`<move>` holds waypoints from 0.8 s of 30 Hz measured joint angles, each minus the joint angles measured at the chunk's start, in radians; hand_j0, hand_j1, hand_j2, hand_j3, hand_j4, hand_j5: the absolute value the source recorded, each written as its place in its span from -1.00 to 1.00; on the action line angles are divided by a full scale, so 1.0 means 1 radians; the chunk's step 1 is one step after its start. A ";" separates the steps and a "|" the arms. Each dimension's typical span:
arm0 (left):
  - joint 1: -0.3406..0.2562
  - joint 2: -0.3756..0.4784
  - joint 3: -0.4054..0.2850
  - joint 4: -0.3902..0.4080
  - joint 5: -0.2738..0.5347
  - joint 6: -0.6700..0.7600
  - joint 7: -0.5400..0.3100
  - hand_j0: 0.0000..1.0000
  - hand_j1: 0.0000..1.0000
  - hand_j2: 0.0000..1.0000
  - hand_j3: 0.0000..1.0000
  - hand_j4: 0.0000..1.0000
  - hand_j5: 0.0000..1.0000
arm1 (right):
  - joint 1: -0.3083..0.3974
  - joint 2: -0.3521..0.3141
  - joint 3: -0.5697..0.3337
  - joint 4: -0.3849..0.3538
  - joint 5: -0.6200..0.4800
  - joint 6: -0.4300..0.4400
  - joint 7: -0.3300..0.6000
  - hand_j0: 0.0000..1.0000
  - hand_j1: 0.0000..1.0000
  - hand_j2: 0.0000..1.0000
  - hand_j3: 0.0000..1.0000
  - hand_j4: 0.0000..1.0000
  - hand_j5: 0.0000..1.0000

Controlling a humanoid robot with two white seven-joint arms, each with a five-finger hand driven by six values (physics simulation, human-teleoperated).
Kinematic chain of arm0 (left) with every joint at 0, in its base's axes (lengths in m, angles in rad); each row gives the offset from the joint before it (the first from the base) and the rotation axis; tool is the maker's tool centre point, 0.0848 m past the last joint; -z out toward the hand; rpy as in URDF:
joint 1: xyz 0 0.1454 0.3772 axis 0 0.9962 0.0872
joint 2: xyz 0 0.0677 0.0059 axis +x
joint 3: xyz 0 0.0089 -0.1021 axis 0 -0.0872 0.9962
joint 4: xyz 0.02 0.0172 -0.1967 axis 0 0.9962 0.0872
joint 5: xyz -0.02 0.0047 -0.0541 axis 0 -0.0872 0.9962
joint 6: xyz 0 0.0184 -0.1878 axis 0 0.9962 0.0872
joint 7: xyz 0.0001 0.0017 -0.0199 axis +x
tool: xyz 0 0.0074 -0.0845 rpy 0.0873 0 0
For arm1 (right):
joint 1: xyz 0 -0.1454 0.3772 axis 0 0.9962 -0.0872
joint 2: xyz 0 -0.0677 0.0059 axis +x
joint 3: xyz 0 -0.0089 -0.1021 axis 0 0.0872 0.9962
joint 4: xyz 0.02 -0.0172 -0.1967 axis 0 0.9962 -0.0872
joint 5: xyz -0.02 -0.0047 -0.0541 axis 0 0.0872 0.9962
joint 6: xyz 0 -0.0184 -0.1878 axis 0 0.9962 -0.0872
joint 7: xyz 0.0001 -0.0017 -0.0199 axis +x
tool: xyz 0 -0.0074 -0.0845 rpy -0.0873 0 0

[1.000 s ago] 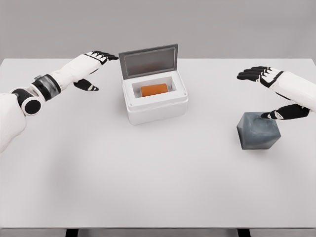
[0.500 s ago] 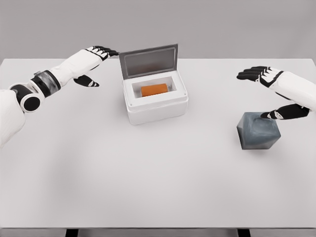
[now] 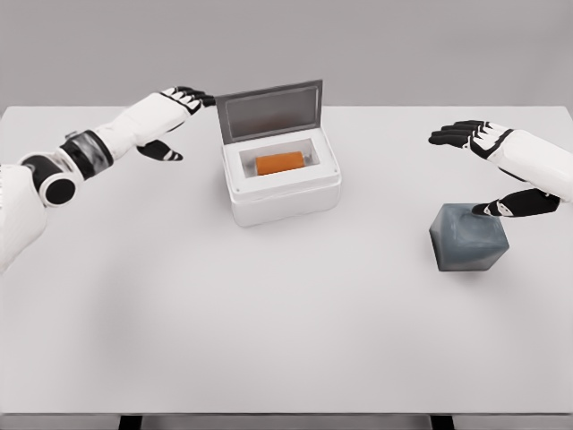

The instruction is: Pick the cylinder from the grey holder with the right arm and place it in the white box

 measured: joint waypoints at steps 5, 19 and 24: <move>0.003 0.001 0.000 -0.038 0.000 0.000 0.000 1.00 1.00 1.00 1.00 1.00 1.00 | 0.000 0.000 0.000 0.000 0.000 0.000 0.000 1.00 1.00 1.00 1.00 1.00 1.00; 0.006 0.003 0.000 -0.066 -0.010 0.000 0.000 1.00 1.00 1.00 1.00 1.00 1.00 | 0.000 0.002 0.000 0.000 0.002 0.000 0.000 1.00 1.00 1.00 1.00 1.00 1.00; 0.017 0.005 0.001 -0.085 -0.018 0.000 -0.001 1.00 1.00 1.00 1.00 1.00 1.00 | 0.000 0.002 0.000 0.000 0.002 0.000 0.000 1.00 1.00 1.00 1.00 1.00 1.00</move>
